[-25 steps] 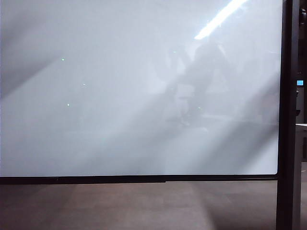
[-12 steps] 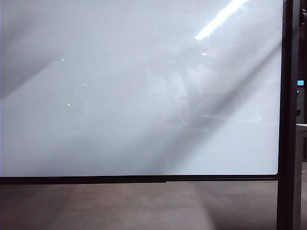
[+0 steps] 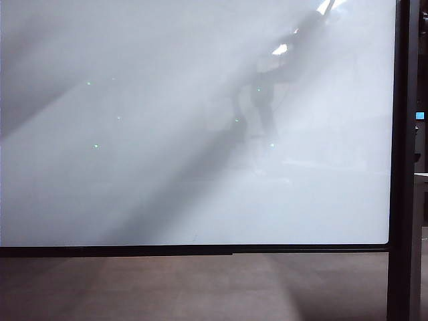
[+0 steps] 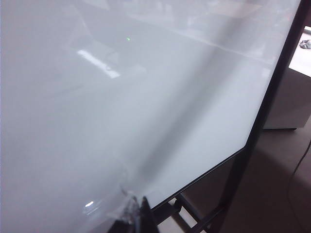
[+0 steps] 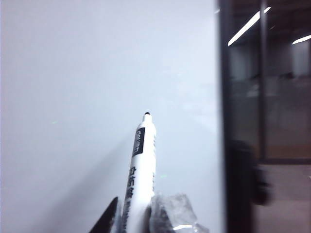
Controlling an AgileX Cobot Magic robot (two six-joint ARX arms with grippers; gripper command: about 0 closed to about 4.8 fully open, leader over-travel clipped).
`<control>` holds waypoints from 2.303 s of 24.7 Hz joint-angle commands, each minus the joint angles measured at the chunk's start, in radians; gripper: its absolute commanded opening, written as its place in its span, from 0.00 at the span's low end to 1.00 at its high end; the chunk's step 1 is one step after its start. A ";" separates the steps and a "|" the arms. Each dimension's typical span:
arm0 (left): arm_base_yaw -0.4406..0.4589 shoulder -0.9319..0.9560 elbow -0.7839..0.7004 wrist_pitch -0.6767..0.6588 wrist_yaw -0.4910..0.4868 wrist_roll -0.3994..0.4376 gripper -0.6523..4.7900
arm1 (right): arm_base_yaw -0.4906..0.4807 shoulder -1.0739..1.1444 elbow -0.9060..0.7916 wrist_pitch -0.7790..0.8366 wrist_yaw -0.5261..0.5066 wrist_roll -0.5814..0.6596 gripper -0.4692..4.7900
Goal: Reach to the right to find the marker pen, pick it up, and write the number 2 on the whiteboard.
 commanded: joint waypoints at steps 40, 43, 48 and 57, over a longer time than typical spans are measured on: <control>-0.001 -0.003 0.008 -0.021 0.005 0.030 0.11 | 0.486 0.304 0.219 -0.278 0.285 -0.010 0.09; -0.001 -0.003 0.008 -0.030 0.005 0.030 0.11 | 0.486 0.291 0.148 -0.117 0.267 -0.009 0.09; -0.001 -0.003 0.008 -0.037 0.005 0.030 0.11 | 0.486 0.294 0.190 -0.076 0.272 -0.013 0.09; -0.001 -0.003 0.008 -0.037 0.005 0.030 0.11 | 0.485 0.327 0.190 -0.062 0.297 -0.015 0.09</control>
